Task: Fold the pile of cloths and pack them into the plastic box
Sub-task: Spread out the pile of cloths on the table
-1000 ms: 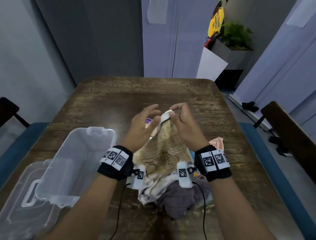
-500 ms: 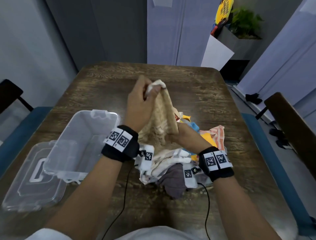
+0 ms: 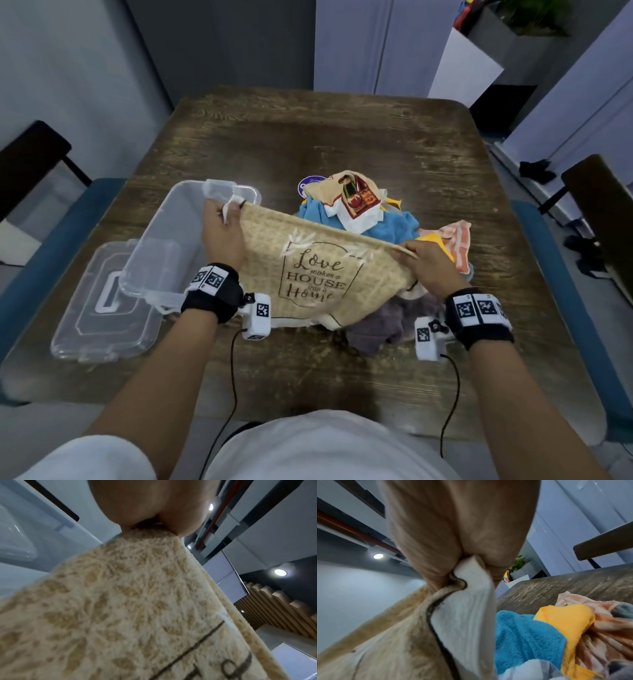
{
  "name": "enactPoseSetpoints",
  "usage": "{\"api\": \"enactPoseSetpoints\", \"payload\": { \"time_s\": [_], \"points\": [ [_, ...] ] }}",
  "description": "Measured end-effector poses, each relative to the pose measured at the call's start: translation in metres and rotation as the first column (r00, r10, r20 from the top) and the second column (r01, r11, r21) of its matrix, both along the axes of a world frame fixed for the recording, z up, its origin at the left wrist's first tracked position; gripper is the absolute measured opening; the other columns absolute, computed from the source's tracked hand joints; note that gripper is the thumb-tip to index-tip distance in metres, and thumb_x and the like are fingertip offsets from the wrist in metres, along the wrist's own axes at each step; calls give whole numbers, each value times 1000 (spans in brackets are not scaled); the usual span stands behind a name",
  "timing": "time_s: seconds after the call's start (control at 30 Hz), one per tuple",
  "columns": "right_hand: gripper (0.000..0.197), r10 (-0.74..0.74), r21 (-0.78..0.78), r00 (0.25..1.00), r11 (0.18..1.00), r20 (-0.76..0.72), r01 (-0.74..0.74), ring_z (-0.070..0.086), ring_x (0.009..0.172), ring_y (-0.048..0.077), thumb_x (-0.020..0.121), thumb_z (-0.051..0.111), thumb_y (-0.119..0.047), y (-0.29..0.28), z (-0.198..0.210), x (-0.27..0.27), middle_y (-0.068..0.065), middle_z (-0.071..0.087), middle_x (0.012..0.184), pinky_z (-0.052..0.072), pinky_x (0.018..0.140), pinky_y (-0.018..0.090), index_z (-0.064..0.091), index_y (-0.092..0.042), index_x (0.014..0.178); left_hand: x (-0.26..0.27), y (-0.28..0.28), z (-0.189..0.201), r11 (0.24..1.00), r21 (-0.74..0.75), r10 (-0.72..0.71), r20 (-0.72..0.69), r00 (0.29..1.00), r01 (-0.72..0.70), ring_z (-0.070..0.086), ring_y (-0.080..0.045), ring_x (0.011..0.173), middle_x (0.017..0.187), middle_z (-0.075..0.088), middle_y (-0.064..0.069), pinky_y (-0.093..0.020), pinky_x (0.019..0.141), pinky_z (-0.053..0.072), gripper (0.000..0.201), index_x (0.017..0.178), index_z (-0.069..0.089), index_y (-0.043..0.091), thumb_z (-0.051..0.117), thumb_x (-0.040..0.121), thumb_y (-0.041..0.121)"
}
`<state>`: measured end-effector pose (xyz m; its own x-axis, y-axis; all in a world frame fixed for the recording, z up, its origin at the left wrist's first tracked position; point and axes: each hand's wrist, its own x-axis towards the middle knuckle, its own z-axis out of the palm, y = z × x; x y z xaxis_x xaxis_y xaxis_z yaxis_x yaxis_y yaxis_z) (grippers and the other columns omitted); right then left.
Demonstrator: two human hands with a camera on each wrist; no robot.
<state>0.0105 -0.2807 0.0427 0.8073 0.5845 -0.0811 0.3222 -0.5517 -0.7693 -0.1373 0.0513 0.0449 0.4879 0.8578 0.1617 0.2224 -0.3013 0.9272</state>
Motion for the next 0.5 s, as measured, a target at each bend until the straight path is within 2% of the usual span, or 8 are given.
{"api": "enactPoseSetpoints", "payload": {
  "time_s": [0.03,0.1,0.2,0.27,0.33,0.37,0.5],
  "points": [
    [30,-30,12,1000,999,-3,30,45,55,3,97,65,-22,-1,-1,2,-2,53,62,35,56,23,60,-16,68,-1,-2,1,1000,-5,-5,-8,1000,5,49,-18,76,86,53,-6,-33,69,41,31,103,50,5,48,104,37],
    [24,-98,66,995,993,-12,99,54,64,11,97,66,-24,-4,-3,6,8,64,71,41,61,27,67,-10,78,-2,-1,1,1000,-25,-3,-8,1000,3,51,-20,78,87,55,-6,-35,70,42,32,100,48,7,46,104,38],
    [24,-156,123,988,980,-22,157,57,76,17,98,65,-23,-6,-8,9,14,67,82,44,70,34,70,-1,90,-1,8,-3,996,-75,-57,-84,995,51,62,-27,92,99,65,-10,-44,84,51,31,104,52,12,47,101,42],
    [23,-176,120,984,977,-30,178,55,77,18,100,62,-21,-3,-11,6,13,64,82,42,70,28,67,0,91,-1,8,-9,988,-78,-145,-174,974,134,64,-27,90,94,68,-7,-45,85,52,35,98,58,15,49,97,49],
    [20,-191,129,981,972,-42,195,50,73,13,101,59,-19,-2,-14,1,3,58,78,38,62,14,64,-3,89,-3,3,-13,976,-81,-213,-208,955,201,60,-23,75,77,62,-2,-42,76,50,33,80,58,19,52,96,48],
    [18,-202,140,979,969,-40,205,50,71,11,101,59,-18,-4,-15,-1,1,58,77,39,61,11,63,-5,89,-5,-1,-13,977,-68,-213,-206,955,203,57,-22,72,72,60,0,-41,73,48,32,76,56,20,53,97,45],
    [18,-222,188,973,955,-68,231,56,70,3,97,65,-24,-17,-13,-7,2,65,83,42,62,9,67,-7,90,-16,-3,-17,998,46,-32,-149,988,39,58,-26,87,90,61,-7,-35,76,44,24,93,55,11,50,103,33]
  ]
}}
